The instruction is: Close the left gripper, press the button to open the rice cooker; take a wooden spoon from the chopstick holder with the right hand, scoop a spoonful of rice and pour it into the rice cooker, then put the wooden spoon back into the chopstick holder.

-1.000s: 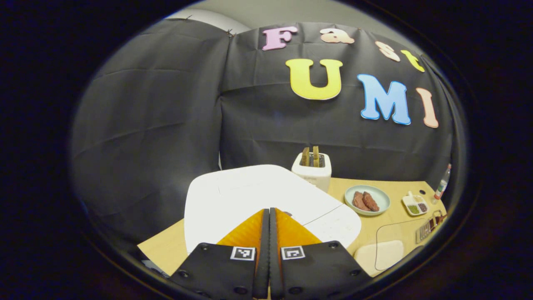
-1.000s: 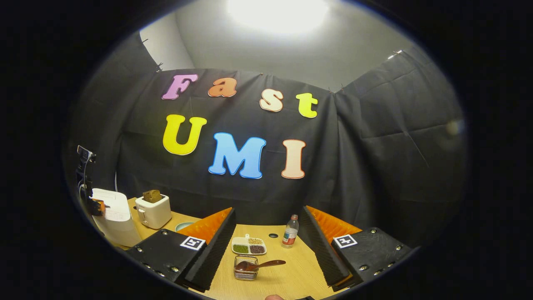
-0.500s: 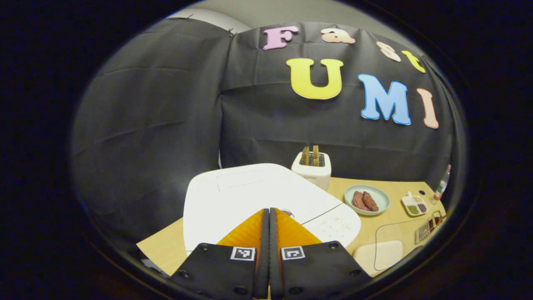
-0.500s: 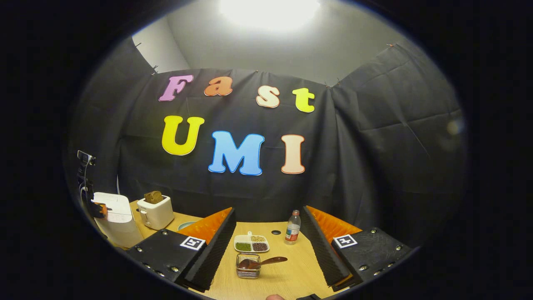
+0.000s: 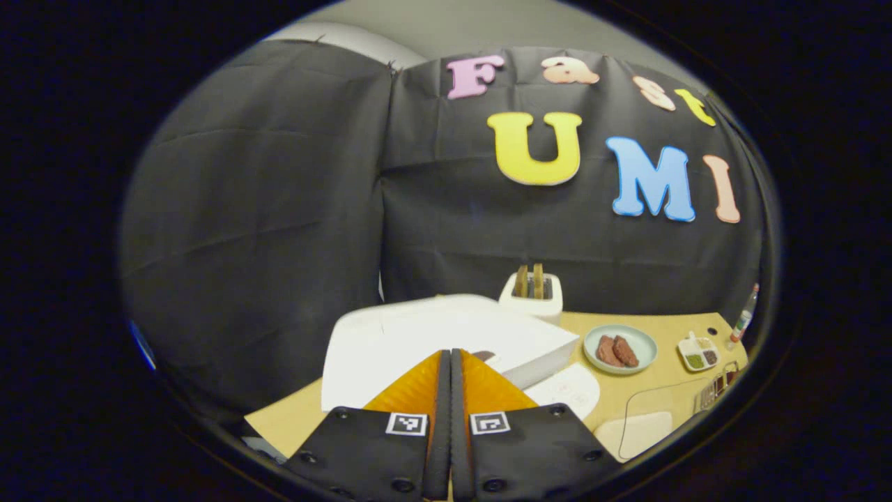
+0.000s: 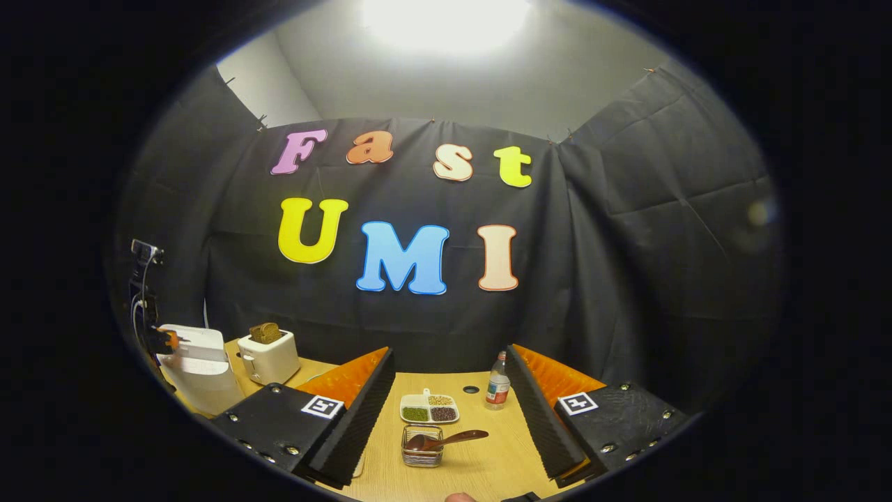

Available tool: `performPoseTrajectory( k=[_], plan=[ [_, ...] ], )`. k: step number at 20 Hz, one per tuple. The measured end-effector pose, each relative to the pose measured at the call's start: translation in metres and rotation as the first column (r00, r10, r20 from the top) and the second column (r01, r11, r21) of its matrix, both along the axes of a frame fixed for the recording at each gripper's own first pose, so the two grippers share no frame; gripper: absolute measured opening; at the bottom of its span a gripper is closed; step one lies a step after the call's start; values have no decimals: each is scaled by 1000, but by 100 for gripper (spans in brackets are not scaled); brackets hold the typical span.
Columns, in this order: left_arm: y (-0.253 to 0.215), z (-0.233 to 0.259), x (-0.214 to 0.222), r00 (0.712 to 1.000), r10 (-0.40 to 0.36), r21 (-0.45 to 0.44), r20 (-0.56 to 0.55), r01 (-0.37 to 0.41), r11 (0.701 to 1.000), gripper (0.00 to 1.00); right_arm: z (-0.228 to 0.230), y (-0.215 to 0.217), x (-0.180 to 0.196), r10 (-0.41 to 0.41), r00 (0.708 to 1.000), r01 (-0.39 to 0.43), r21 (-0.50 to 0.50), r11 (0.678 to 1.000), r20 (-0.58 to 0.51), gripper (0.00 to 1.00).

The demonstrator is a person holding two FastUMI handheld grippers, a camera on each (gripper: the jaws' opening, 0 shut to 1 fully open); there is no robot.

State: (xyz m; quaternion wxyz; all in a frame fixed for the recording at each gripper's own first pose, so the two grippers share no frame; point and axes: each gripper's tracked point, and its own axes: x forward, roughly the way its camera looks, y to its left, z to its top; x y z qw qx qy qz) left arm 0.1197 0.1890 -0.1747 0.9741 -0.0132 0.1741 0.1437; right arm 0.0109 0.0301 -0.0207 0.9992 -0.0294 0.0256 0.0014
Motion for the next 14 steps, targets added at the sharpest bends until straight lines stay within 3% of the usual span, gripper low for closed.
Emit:
performPoseTrajectory(
  k=[3,5,9,13,14],
  plan=[
    [9,52,11,995,-13,69,99,6,998,9,0,-2,0,7,1000,-7,0,1000,8,96],
    [6,65,13,994,-8,14,113,7,1000,12,0,-4,1,9,1000,-9,8,1000,10,96],
    [-6,109,0,974,-22,-13,224,26,1000,10,-3,-16,4,-6,1000,6,17,1000,9,96],
    [-31,158,-17,941,-79,39,329,70,997,100,-7,-27,14,-19,1000,18,36,999,11,96],
    [-39,168,-25,932,-88,42,352,79,996,95,-9,-29,18,-20,1000,19,46,999,11,96]
  ],
)
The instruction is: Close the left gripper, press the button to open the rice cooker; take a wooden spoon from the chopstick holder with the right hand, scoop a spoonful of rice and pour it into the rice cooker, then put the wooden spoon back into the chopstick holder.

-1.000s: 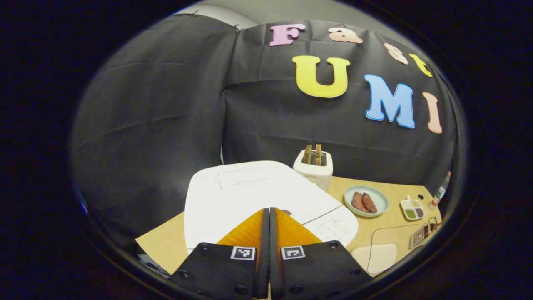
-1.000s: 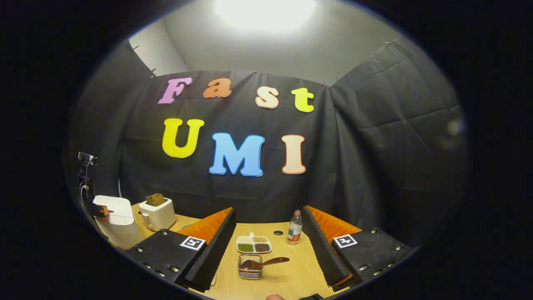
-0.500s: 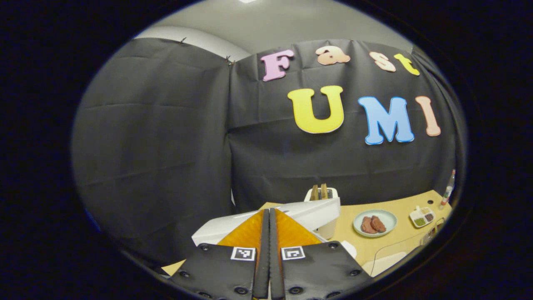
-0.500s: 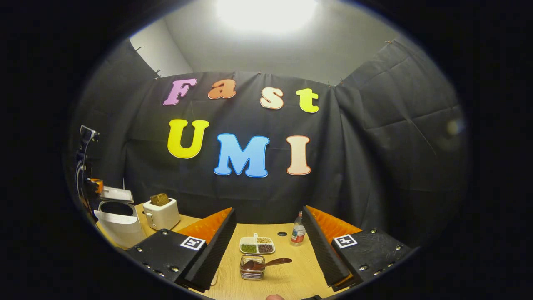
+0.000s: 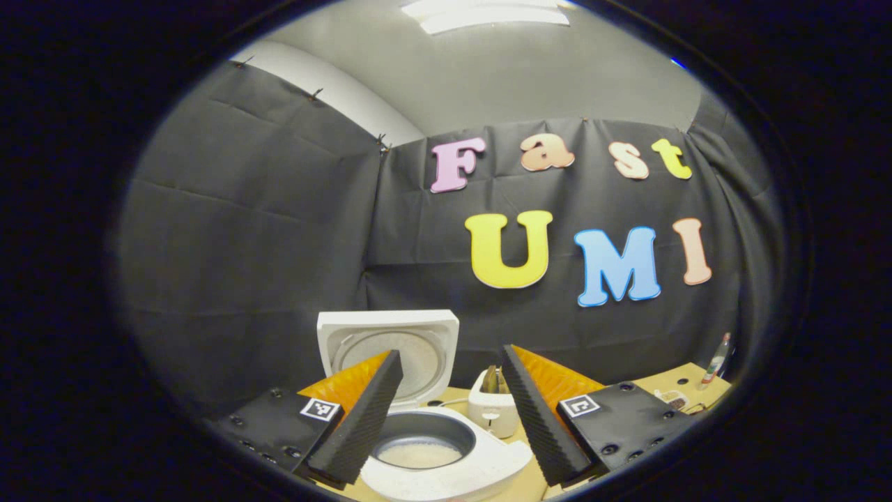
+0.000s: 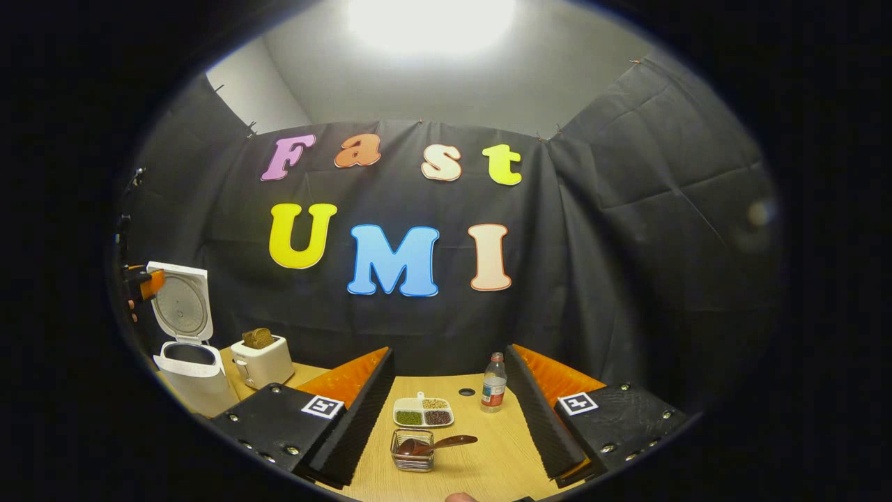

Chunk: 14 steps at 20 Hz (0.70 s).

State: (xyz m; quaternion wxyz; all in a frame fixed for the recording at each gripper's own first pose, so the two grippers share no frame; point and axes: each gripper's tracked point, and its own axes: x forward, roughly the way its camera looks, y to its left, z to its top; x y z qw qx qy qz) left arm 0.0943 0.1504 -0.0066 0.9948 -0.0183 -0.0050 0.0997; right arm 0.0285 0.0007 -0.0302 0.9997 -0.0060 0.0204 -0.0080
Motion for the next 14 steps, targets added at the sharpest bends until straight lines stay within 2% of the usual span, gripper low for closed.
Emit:
performPoseTrajectory(
  k=[4,8,14],
  plan=[
    [-22,29,-21,998,-25,8,59,25,1000,100,-16,-7,16,0,1000,0,20,1000,-11,96],
    [-31,45,-41,996,-38,19,78,37,999,99,-36,-15,32,2,999,0,54,999,-32,96],
    [-32,67,-63,995,-34,39,95,30,999,95,-90,-21,51,6,993,11,142,990,-120,96]
  ],
)
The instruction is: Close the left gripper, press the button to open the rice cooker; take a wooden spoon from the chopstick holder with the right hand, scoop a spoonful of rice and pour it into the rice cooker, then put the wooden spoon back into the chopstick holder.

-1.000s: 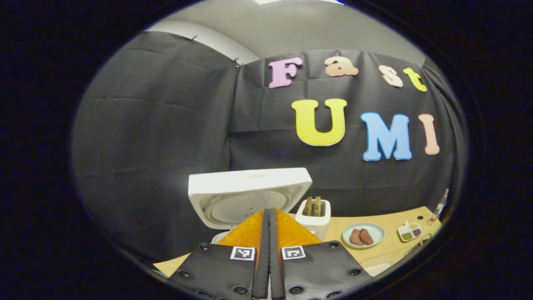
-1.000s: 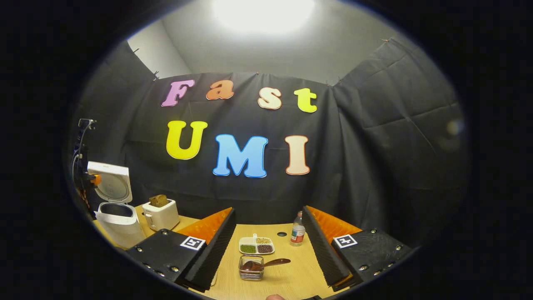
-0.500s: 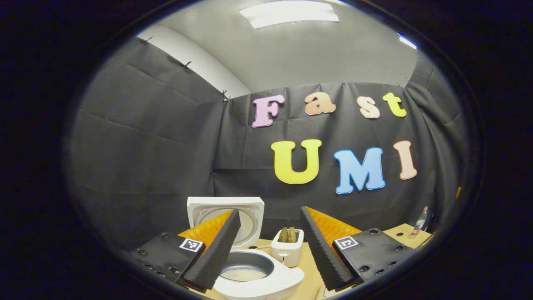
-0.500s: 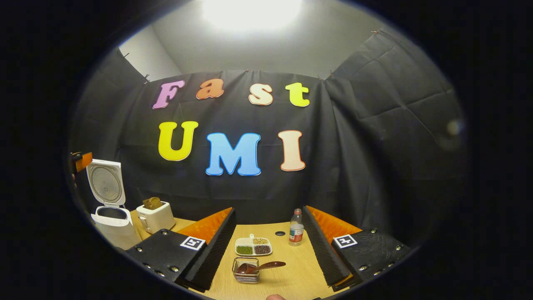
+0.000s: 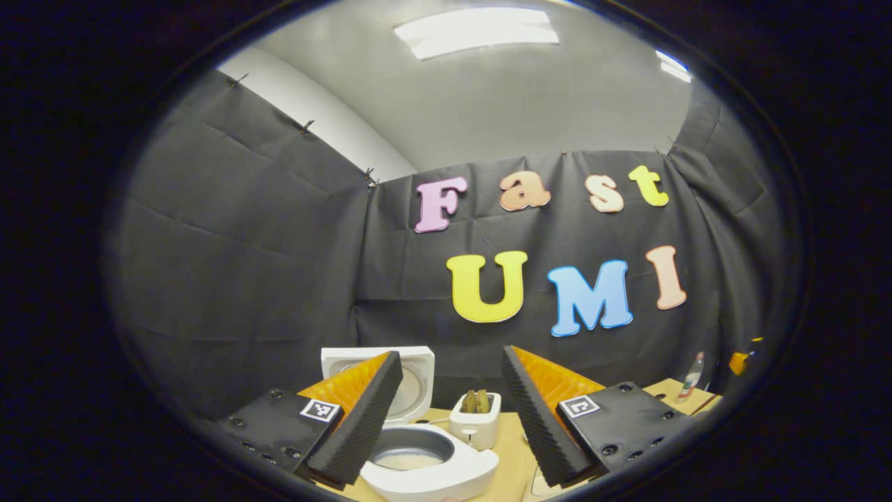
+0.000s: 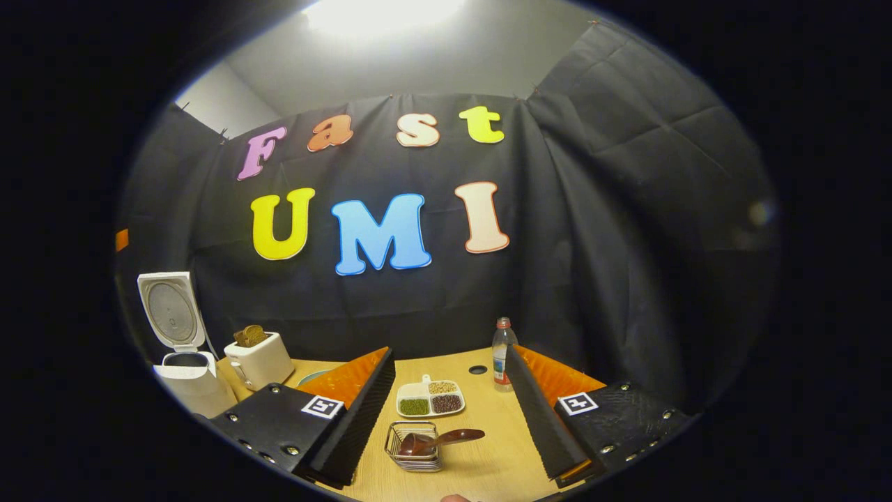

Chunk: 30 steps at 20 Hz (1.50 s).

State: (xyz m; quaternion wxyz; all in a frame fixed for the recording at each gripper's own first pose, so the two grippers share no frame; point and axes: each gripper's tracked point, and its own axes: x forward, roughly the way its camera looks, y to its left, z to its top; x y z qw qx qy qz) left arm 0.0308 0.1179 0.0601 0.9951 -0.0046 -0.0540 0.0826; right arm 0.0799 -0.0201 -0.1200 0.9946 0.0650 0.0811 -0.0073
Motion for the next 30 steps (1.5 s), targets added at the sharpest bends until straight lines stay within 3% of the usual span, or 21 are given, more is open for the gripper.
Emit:
performPoseTrajectory(
  k=[2,12,21,22,25,26,28,30],
  plan=[
    [2,4,-7,1000,13,17,2,-13,1000,100,-19,-2,5,-6,999,6,19,1000,-40,97],
    [15,18,-30,998,69,65,-9,-68,996,100,-110,3,16,10,973,15,106,994,-229,98],
    [29,21,-53,991,129,100,-22,-126,987,100,-162,20,19,93,934,-30,183,983,-346,97],
    [30,21,-55,990,137,110,-25,-133,985,100,-165,23,19,108,928,-39,195,980,-356,90],
    [33,15,-60,988,150,116,-45,-144,983,98,-172,27,20,146,914,-65,218,974,-379,88],
    [34,13,-61,987,152,115,-52,-146,983,95,-175,25,22,133,915,-53,212,976,-381,76],
    [37,7,-62,985,163,118,-63,-155,981,100,-175,32,24,157,906,-63,241,969,-393,54],
    [41,1,-63,982,172,122,-75,-162,979,100,-176,39,25,189,894,-84,261,962,-406,54]
  ],
)
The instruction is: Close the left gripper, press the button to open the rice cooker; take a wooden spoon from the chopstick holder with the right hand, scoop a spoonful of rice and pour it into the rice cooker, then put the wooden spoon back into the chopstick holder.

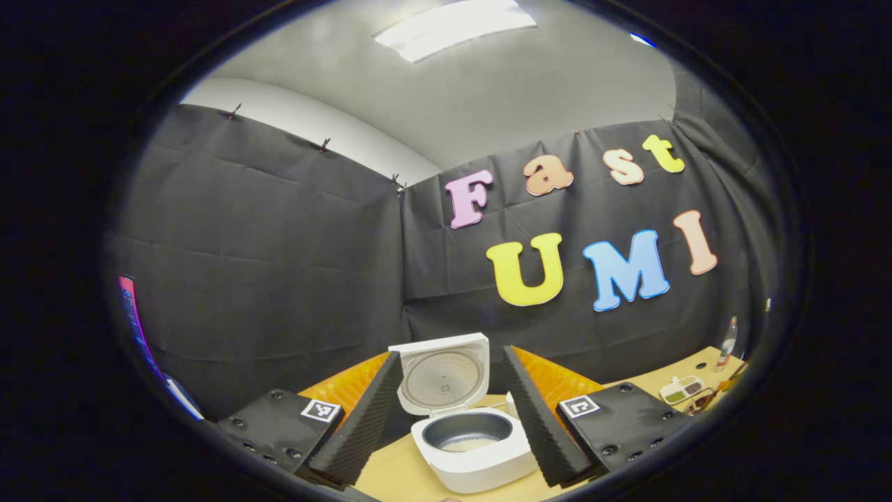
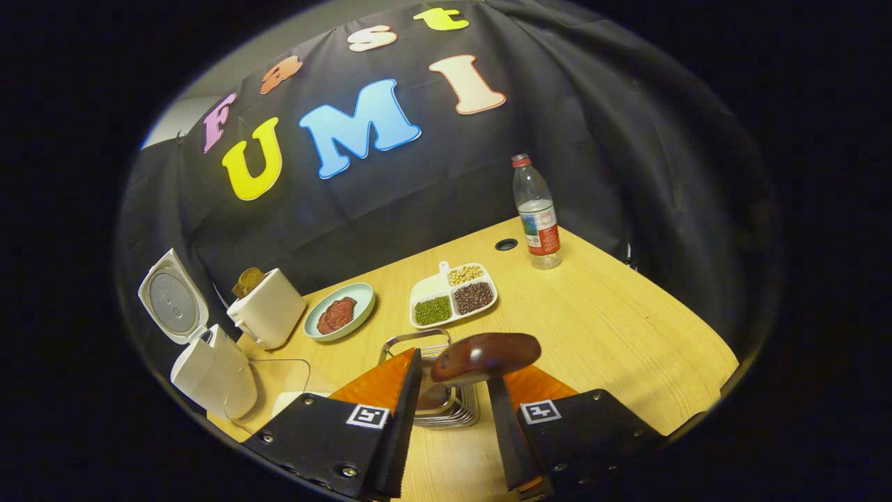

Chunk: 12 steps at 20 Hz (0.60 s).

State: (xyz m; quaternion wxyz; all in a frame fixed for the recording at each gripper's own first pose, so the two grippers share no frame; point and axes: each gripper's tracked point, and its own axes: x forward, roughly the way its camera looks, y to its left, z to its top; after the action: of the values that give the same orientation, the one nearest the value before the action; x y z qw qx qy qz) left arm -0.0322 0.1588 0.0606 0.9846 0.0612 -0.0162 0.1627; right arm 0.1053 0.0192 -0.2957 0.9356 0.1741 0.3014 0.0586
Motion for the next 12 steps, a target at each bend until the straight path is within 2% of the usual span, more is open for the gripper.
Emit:
performPoseTrajectory(
  k=[1,2,3,5,6,7,8,12],
  plan=[
    [1,-5,-1,1000,4,-2,-7,-4,1000,100,4,-4,0,-6,1000,6,-5,1000,6,54],
    [3,-8,-2,1000,7,-9,-13,-7,1000,100,-4,-2,6,-11,1000,11,-8,1000,2,23],
    [5,-11,-3,1000,8,-19,-16,-8,1000,100,3,-1,3,-7,1000,7,3,1000,-3,28],
    [7,-15,-3,1000,7,-39,-19,-8,999,100,5,1,10,-17,1000,17,38,999,-7,27],
    [9,-16,-3,1000,10,-44,-18,-11,999,100,10,6,6,-7,1000,8,58,998,-12,18],
    [12,-17,-3,1000,13,-46,-14,-13,999,100,11,4,7,-10,1000,11,54,998,-6,17],
    [14,-17,-2,1000,13,-49,-11,-13,999,100,15,6,8,0,1000,0,42,999,-1,11],
    [24,-15,-1,1000,14,-63,5,-14,998,100,41,7,13,-3,999,2,28,1000,33,10]
  ],
)
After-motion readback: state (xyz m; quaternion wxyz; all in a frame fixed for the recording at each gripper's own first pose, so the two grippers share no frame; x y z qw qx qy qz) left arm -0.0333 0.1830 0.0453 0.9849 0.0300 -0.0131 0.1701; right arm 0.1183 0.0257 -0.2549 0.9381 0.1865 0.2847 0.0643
